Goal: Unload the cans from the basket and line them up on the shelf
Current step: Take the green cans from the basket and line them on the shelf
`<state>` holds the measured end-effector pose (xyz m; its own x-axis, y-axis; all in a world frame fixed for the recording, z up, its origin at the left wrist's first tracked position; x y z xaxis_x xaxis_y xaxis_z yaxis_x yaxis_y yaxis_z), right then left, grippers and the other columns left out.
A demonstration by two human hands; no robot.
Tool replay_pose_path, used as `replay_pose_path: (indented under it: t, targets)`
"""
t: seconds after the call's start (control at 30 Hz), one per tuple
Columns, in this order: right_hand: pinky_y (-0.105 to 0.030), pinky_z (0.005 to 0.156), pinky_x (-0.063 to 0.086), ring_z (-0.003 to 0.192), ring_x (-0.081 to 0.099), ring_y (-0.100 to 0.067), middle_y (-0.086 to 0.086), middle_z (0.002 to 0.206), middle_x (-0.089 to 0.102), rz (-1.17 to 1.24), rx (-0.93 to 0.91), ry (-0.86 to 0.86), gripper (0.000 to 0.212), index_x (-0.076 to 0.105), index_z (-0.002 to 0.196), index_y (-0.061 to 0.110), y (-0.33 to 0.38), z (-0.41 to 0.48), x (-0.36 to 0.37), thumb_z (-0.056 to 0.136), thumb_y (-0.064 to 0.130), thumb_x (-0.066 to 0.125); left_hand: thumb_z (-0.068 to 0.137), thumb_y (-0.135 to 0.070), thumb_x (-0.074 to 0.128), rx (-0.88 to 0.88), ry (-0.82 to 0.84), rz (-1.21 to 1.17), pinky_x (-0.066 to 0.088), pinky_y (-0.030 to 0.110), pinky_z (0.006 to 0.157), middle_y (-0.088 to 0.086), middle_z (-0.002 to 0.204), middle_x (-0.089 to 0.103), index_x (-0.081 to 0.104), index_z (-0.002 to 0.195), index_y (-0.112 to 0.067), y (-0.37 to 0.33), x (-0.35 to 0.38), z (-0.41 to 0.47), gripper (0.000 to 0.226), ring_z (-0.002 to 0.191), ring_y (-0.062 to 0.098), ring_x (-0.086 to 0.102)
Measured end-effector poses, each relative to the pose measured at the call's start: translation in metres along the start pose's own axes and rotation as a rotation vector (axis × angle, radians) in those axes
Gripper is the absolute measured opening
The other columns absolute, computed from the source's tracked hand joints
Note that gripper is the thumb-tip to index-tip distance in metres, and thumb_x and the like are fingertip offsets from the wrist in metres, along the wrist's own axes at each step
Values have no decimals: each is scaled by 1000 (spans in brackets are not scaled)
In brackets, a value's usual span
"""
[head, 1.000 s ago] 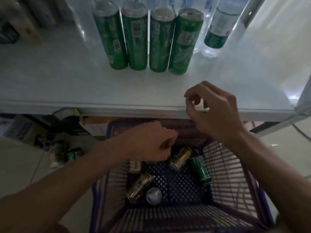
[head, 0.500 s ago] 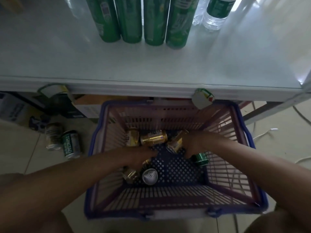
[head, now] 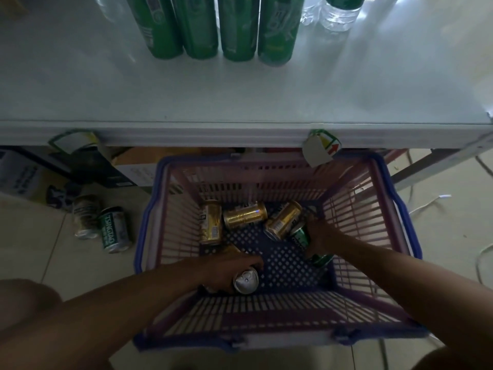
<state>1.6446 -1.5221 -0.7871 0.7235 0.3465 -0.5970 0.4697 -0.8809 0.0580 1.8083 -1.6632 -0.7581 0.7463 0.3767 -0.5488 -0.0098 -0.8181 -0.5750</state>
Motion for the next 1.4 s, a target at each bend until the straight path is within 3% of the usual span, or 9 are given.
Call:
replay_pose_path:
  t: [0.1,0.27,0.37,0.57,0.7,0.87,0.97,1.27,1.4]
  targets:
    - [-21,82,51,106,60,-17,-11,137,59,52,-11,85,87,49,144,5,2,-1,15,71,30,91,85,-20,76,10,-20,23,29,23,112,2,157,38,34,152,-21,2,0,4,79,142,19,38]
    - [-32,111,43,145,36,-28,-9,167,21,113,-15,205,120,9,163,16,9,-11,29,75,43,85,78,-22,83,34,44,18,41,35,110,-1,156,38,27,153,-29,-2,8,15,94,140,19,40]
    - [-34,97,55,120,57,-21,-6,145,52,-17,21,265,91,44,151,13,10,-26,15,79,57,76,81,-26,81,33,90,30,32,31,113,3,159,35,29,154,-19,-6,14,23,90,143,20,36]
    - [-34,91,52,127,56,-31,-9,139,55,-164,-191,-130,81,50,142,15,42,-24,-19,74,47,81,81,-35,79,-26,13,0,35,32,113,2,158,36,27,156,-20,1,13,31,93,140,20,41]
    - [-39,105,48,136,47,-34,-11,154,43,29,-185,-215,111,27,158,17,42,-21,-14,69,47,86,74,-35,82,-70,-128,-109,50,37,100,-1,145,51,30,150,-27,10,-1,28,93,124,18,55]
    - [-31,109,43,135,49,-27,-3,145,53,362,-137,-215,107,45,145,19,19,-17,1,54,45,97,67,-31,89,-55,-188,-182,44,27,105,-6,146,50,37,148,-25,15,-3,20,96,131,12,49]
    - [-9,93,41,140,45,-30,-10,151,50,378,-161,-153,96,34,156,14,6,-18,16,78,33,86,67,-28,90,-41,-196,-193,40,19,101,-8,144,52,43,145,-27,14,-5,21,91,130,10,50]
    - [-19,107,33,145,39,-22,-3,160,38,439,-293,-118,115,16,162,15,40,-52,-22,74,30,89,65,-30,91,-41,-151,-158,41,22,103,-8,143,53,45,142,-30,13,-3,30,89,129,12,51]
    - [-33,107,47,124,57,-8,8,138,60,554,-513,-220,84,45,142,26,80,-105,-81,71,21,90,66,-25,90,-10,-166,-195,43,32,107,-4,139,55,51,137,-24,3,-17,26,81,127,13,51]
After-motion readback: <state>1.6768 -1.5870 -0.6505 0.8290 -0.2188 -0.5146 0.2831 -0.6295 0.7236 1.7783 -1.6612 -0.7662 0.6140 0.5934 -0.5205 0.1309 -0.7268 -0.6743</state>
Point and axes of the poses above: each hand's wrist, its own z-axis towards the middle knuckle, its own x-axis out of the palm, y = z × x, the point moved 10 cm from there along z, towards the middle knuckle
